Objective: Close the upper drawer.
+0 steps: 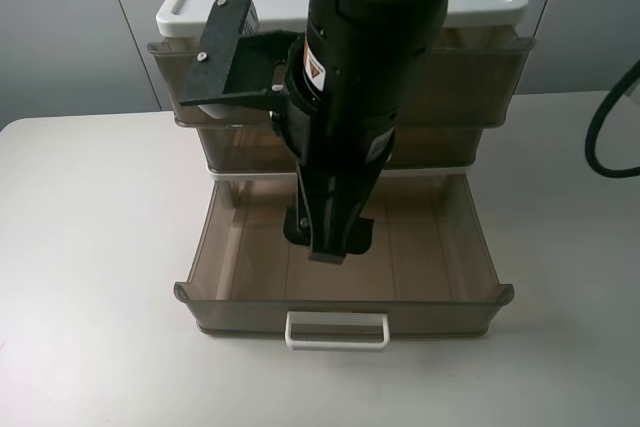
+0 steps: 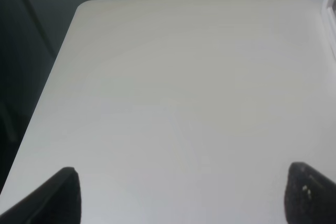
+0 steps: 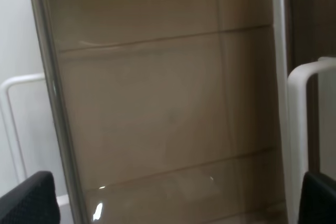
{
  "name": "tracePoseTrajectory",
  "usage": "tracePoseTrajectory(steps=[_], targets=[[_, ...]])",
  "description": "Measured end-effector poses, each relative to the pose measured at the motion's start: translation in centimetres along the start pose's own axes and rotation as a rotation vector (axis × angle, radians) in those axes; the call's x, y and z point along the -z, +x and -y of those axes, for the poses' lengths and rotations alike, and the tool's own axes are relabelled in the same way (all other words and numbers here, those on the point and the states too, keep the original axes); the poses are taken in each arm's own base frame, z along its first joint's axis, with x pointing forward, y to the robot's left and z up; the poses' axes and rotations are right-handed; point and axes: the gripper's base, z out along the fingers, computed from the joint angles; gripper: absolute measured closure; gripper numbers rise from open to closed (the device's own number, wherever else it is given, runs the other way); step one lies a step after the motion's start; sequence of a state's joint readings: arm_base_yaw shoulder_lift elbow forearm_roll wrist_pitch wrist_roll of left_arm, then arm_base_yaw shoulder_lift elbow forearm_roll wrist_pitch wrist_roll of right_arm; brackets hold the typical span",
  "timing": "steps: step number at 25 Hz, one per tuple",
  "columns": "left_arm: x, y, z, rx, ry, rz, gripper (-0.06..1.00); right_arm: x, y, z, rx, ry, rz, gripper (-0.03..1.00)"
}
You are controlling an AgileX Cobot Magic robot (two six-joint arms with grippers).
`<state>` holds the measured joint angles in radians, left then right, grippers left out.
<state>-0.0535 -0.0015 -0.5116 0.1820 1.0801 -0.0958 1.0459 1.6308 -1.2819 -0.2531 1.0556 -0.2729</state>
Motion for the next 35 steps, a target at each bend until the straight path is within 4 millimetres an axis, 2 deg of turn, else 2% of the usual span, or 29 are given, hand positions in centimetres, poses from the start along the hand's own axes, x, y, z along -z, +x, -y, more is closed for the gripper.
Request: tracePoseTrajectory(steps=[7,12,15,17,20,23,25,28,32,35], targets=[[0.0,0.0,0.0,0.000,0.000,0.000,0.20,-0.9,0.5,2.4,0.002,0.097,-0.008,0.27],[0.0,0.0,0.0,0.000,0.000,0.000,0.20,-1.2,0.5,2.4,0.001,0.092,-0.014,0.27],[0.0,0.0,0.0,0.000,0.000,0.000,0.20,-1.0,0.6,1.8,-0.037,0.016,-0.034,0.27],[0.0,0.0,0.0,0.000,0.000,0.000,0.20,0.1,0.8,1.3,-0.088,-0.067,-0.042,0.27],[0.0,0.0,0.0,0.000,0.000,0.000,0.20,2.9,0.9,0.6,-0.185,-0.169,0.005,0.27],[0.0,0.0,0.0,0.000,0.000,0.000,0.20,5.4,1.6,1.1,-0.294,-0.185,0.073,0.27],[0.0,0.0,0.0,0.000,0.000,0.000,0.20,6.5,3.0,2.6,-0.416,-0.175,0.100,0.27],[0.0,0.0,0.0,0.000,0.000,0.000,0.20,8.3,6.7,5.9,-0.635,-0.106,0.137,0.27],[0.0,0.0,0.0,0.000,0.000,0.000,0.20,10.2,13.8,9.9,-0.929,0.085,0.113,0.27],[0.0,0.0,0.0,0.000,0.000,0.000,0.20,12.4,19.4,11.1,-1.118,0.293,0.064,0.27]])
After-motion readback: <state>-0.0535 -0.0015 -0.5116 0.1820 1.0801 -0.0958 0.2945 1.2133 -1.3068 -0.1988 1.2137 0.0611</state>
